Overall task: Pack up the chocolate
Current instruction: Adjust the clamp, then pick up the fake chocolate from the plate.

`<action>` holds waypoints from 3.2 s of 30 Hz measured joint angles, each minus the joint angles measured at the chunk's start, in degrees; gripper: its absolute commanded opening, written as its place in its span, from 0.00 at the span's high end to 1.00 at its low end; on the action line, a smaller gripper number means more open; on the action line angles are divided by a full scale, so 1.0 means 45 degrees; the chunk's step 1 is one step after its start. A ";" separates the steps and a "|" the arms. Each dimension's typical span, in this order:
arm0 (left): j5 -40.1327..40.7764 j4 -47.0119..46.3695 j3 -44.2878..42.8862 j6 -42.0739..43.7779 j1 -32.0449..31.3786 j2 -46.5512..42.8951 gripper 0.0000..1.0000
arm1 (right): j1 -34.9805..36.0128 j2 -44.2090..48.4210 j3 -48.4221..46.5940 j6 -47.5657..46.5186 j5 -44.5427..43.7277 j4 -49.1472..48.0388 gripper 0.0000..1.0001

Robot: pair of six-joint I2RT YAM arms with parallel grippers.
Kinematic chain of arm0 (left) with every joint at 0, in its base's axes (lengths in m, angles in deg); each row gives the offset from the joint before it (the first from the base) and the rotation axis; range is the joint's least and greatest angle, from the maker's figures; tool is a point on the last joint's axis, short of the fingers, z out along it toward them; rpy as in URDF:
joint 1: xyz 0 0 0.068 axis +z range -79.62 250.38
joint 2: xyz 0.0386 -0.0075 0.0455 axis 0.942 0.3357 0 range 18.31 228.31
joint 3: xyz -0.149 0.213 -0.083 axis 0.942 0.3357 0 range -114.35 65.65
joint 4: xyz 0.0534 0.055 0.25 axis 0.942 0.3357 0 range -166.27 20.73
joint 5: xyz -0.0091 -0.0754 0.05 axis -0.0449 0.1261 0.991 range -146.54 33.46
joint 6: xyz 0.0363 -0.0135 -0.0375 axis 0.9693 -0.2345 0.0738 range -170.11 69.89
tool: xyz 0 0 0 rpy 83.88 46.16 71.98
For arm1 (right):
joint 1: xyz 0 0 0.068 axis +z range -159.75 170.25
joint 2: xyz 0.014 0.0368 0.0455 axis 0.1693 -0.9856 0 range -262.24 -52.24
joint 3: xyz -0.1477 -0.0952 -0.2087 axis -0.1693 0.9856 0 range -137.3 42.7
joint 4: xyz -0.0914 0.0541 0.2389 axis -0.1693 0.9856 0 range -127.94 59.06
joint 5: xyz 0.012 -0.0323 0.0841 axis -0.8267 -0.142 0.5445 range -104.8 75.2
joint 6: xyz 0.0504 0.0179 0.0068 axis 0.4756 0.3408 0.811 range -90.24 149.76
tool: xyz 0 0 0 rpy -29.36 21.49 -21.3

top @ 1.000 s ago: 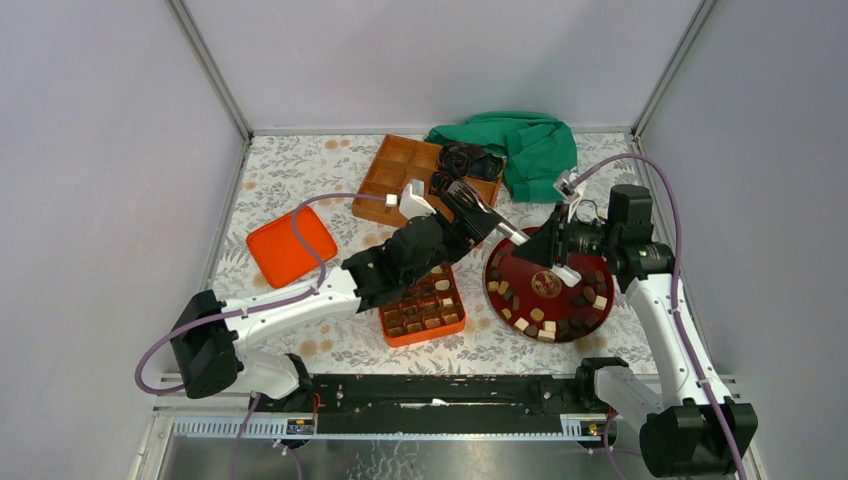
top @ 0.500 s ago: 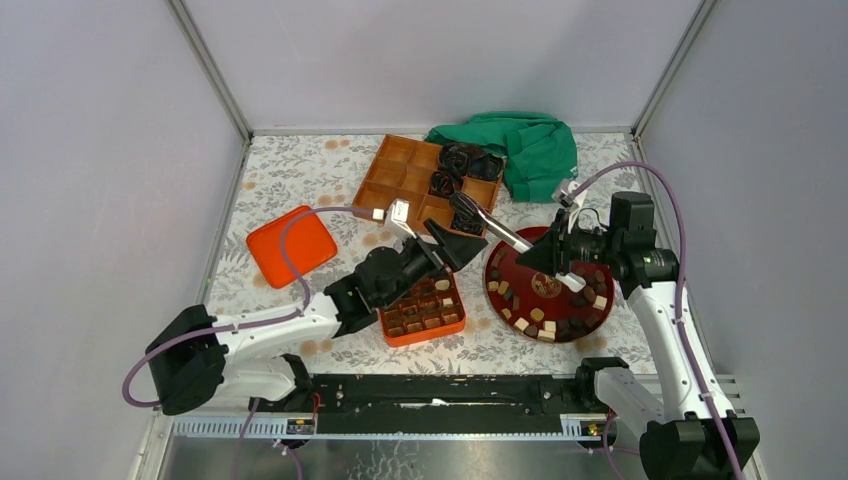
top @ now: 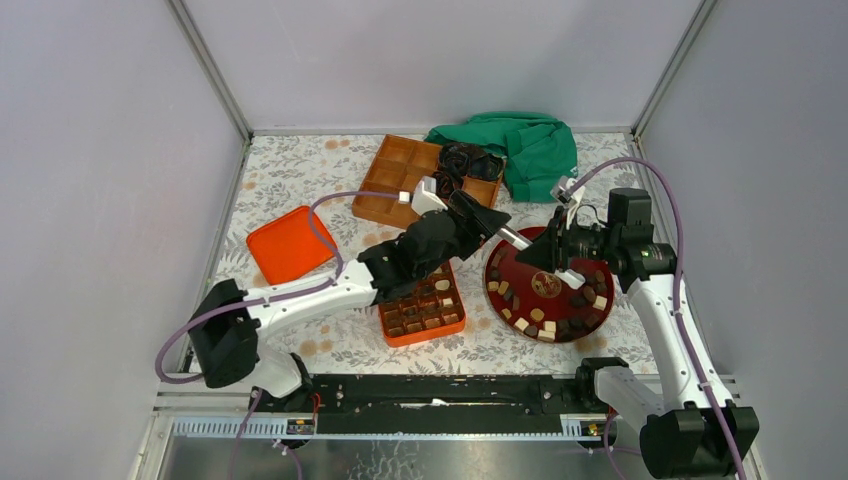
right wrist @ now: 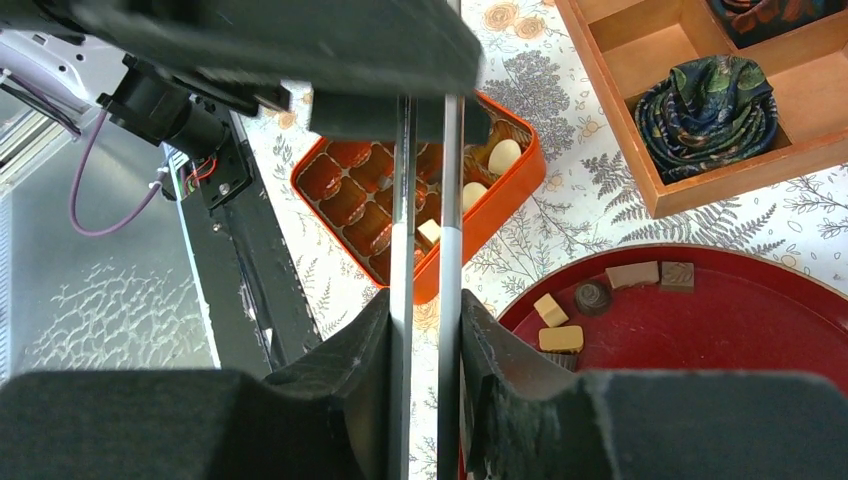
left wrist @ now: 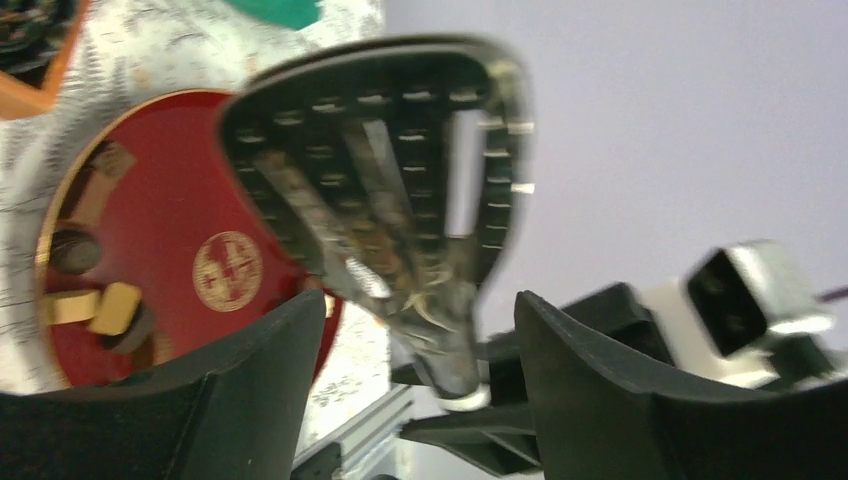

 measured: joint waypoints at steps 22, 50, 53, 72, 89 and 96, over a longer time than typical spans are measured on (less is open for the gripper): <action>-0.0267 0.0529 -0.0743 -0.1098 -0.0019 0.1035 0.95 | 0.0578 -0.0321 0.0000 0.0068 -0.1073 -0.0199 0.50; -0.0787 -0.0831 0.0748 -0.1200 -0.0044 0.0457 0.18 | 0.0627 -0.0695 -0.0039 0.0845 -0.1015 -0.0437 0.57; -0.0787 -0.1059 0.1098 -0.1010 -0.0044 0.0126 0.17 | 0.0593 -0.0695 -0.0049 0.0845 -0.1015 -0.0393 0.57; -0.1637 -0.2225 0.4303 0.2657 -0.0044 -0.2973 0.08 | 0.0408 -0.0656 -0.0243 -0.0068 -0.1564 0.0597 0.54; -0.6324 0.4983 0.2924 1.1118 0.5129 -0.7732 0.01 | -0.0073 -0.0971 -0.2637 -0.5722 -0.5294 0.6475 0.54; -0.5338 0.7645 0.1710 1.4775 0.5144 -0.7941 0.01 | -0.0918 -0.1375 -0.2982 -0.7504 -0.6849 0.8456 0.55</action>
